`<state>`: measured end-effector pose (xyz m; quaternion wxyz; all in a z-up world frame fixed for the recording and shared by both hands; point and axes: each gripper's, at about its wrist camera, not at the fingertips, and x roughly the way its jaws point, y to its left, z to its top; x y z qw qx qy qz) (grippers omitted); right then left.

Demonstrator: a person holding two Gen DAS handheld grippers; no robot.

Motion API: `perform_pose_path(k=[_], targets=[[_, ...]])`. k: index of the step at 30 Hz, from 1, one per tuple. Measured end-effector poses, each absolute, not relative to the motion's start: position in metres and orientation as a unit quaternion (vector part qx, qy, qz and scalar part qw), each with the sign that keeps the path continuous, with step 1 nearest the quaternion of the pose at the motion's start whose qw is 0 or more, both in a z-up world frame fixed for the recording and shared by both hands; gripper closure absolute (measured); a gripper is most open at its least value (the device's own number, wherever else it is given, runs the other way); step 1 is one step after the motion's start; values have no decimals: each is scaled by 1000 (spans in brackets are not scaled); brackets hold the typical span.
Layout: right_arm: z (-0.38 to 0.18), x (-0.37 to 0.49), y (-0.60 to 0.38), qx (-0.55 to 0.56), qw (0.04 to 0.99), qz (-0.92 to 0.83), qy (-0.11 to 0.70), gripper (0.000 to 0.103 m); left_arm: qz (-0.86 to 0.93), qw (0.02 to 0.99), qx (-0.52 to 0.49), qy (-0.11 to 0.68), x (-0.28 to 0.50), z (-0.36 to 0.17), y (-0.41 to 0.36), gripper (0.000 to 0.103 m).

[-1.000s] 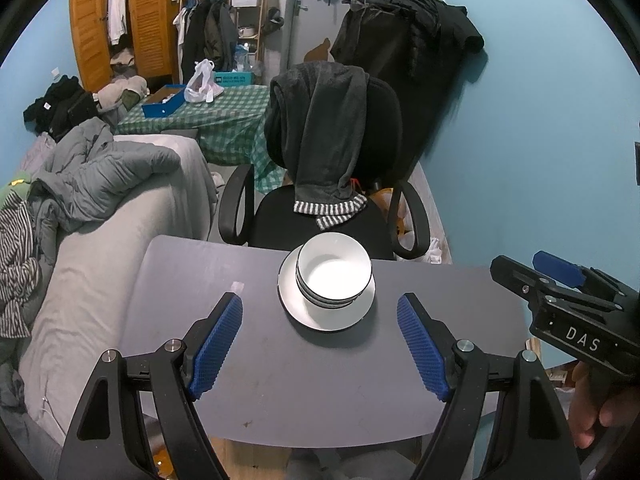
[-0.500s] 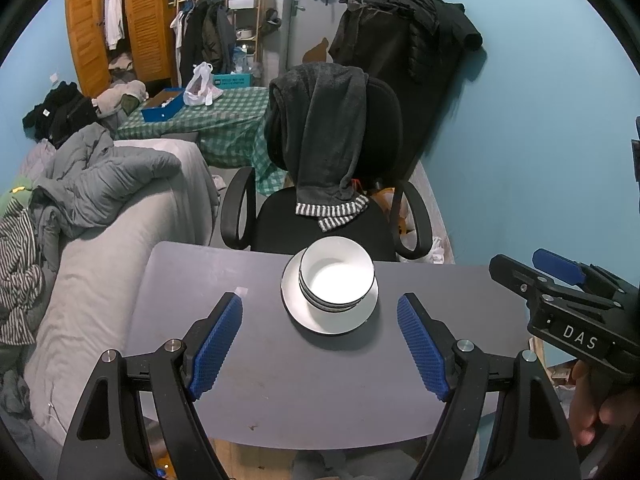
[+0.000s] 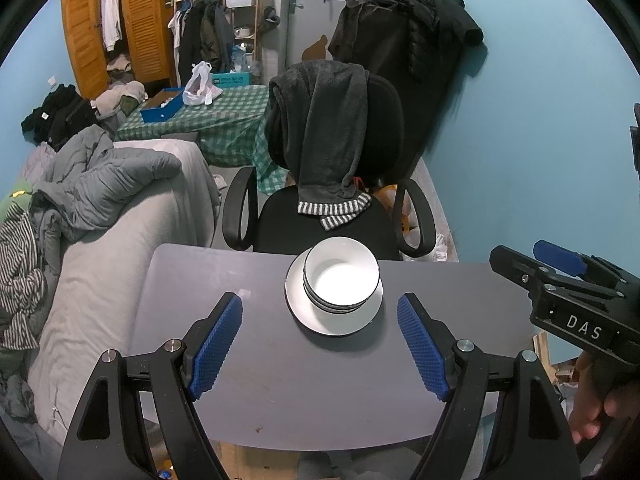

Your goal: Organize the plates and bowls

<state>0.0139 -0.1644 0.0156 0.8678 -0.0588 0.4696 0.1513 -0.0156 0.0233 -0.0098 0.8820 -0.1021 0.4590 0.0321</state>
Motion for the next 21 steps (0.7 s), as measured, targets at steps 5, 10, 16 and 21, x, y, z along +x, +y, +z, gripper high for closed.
perform_pose_path(k=[5, 10, 16, 21], targets=[[17, 15, -162, -59, 868, 151, 470, 31, 31, 881, -103, 460, -14, -11, 27, 22], [17, 15, -162, -60, 867, 151, 471, 31, 29, 882, -100, 460, -13, -12, 30, 22], [18, 17, -160, -59, 867, 151, 471, 31, 26, 882, -102, 459, -13, -13, 31, 22], [18, 16, -160, -60, 867, 151, 471, 31, 26, 881, -101, 462, -12, -13, 31, 22]])
